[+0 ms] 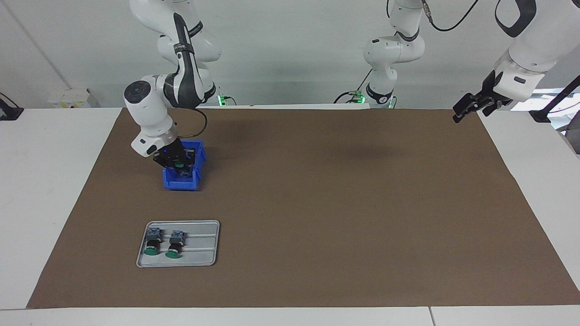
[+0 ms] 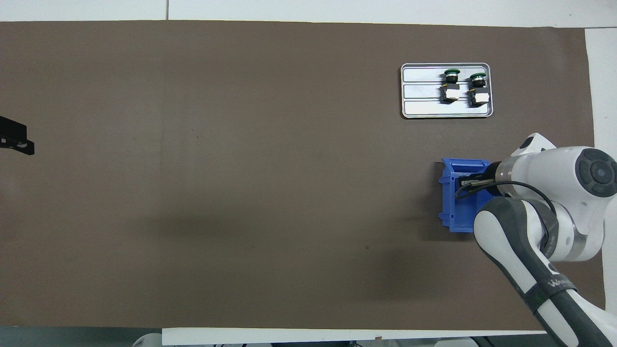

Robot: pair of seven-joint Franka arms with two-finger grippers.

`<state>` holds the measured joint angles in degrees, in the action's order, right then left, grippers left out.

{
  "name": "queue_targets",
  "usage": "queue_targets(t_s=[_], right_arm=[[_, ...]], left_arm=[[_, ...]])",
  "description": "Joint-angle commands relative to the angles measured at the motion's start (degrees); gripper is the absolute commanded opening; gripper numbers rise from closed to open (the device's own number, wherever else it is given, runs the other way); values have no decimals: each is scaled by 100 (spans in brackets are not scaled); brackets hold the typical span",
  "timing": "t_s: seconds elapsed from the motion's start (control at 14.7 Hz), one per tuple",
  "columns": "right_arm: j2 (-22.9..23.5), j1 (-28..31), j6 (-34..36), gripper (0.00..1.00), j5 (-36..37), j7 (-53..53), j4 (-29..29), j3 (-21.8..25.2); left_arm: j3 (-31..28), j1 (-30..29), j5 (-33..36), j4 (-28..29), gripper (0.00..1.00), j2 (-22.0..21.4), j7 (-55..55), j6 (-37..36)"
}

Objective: Place and press button with both arms
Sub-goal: 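Carry the button to the blue bin and lower it inside, then open the right gripper to release the button into the bin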

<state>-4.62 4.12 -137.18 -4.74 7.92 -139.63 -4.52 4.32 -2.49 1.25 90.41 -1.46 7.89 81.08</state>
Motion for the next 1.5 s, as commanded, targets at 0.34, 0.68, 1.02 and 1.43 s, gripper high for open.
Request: queue_targets(t_s=[0.34, 0.68, 1.02, 1.43], right_arm=[[-22, 193, -28, 56, -150, 325, 32, -49], [-65, 212, 998, 57, -150, 325, 830, -49], [-101, 176, 2676, 99, -124, 254, 2367, -49], [-13, 501, 5163, 99, 736, 254, 4511, -5]], left_arm=[[52, -41, 112, 82, 100, -65, -33, -13], [52, -85, 104, 161, 100, -100, -86, 92], [34, -33, 104, 187, 100, -109, -69, 93], [52, 55, 112, 196, 100, -118, -69, 84]])
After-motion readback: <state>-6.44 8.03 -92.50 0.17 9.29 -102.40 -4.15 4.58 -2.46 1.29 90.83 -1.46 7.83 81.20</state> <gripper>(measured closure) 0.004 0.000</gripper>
